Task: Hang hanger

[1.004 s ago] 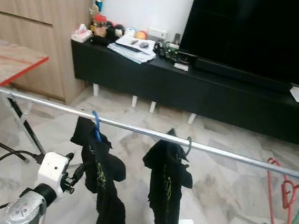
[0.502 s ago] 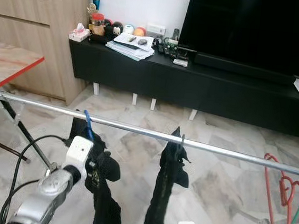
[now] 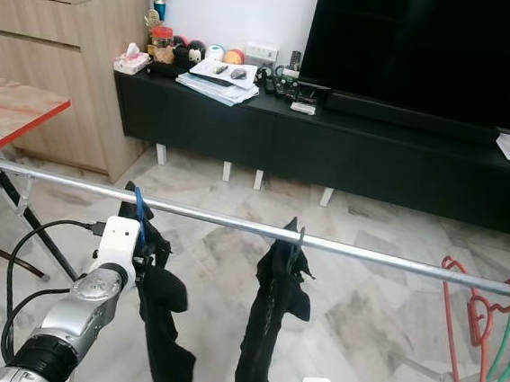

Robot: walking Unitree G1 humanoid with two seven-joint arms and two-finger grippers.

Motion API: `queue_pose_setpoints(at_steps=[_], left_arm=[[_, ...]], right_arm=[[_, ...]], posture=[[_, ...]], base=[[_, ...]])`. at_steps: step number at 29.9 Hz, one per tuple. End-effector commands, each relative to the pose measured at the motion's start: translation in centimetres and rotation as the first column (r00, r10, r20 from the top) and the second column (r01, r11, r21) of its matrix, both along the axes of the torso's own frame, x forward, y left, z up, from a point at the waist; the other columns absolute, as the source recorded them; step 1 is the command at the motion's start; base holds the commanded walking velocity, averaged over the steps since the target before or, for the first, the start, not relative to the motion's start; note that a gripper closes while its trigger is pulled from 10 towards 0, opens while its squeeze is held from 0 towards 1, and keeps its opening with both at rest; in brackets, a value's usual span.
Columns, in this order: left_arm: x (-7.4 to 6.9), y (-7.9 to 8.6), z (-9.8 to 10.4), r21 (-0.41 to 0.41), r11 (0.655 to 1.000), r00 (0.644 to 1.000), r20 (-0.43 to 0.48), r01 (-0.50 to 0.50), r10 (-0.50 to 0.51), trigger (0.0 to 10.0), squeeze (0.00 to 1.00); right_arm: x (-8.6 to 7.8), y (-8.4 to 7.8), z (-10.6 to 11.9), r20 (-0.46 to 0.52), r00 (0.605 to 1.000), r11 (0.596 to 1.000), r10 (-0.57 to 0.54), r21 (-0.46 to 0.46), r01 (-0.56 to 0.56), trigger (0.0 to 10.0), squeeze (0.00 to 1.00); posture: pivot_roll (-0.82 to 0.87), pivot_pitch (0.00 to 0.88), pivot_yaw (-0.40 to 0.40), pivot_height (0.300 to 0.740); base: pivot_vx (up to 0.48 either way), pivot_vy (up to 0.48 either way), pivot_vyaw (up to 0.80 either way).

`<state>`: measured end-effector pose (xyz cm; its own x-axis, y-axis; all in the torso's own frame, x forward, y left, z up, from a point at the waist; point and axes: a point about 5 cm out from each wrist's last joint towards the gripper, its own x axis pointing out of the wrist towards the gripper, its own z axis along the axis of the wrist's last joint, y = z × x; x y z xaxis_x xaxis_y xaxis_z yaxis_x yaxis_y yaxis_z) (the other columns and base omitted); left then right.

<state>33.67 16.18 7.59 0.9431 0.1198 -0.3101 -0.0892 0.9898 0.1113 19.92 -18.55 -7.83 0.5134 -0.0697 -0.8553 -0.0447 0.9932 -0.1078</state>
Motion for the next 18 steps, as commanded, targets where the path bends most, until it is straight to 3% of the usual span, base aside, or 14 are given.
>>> queue_pose_setpoints(at_steps=[1, 7, 17, 18], left_arm=[[-0.3, -0.2, -0.6, -0.024, 1.0, 1.0, -0.017, 0.002, -0.003, 10.0, 0.0], [0.0, -1.5, -0.3, -0.02, 0.991, 0.991, 0.018, 0.132, -0.131, 10.0, 0.0], [0.8, -1.1, -0.4, 0.044, 0.997, 0.998, -0.002, 0.056, -0.056, 10.0, 0.0], [0.9, -1.1, -0.4, 0.045, 0.998, 0.999, 0.0, 0.051, -0.051, 9.5, 0.0]], right_arm=[[0.2, -0.4, 0.2, 0.005, 1.0, 1.0, -0.01, -0.004, 0.01, 10.0, 0.0], [0.2, -0.6, 0.2, 0.005, 1.0, 1.0, -0.001, -0.012, 0.001, 10.0, 0.0], [0.0, -0.6, 0.1, 0.001, 1.0, 1.0, 0.011, -0.014, -0.011, 10.0, 0.0], [0.0, -0.6, 0.1, 0.001, 1.0, 1.0, 0.011, -0.015, -0.011, 10.0, 0.0]], posture=[[0.14, 0.0, -0.094, 0.74], [0.15, 0.0, -0.108, 0.74], [0.14, 0.0, -0.116, 0.74], [0.14, 0.0, -0.118, 0.74]], base=[[0.0, 0.0, 0.0], [0.0, 0.0, 0.0], [0.0, 0.0, 0.0], [0.0, 0.0, 0.0]])
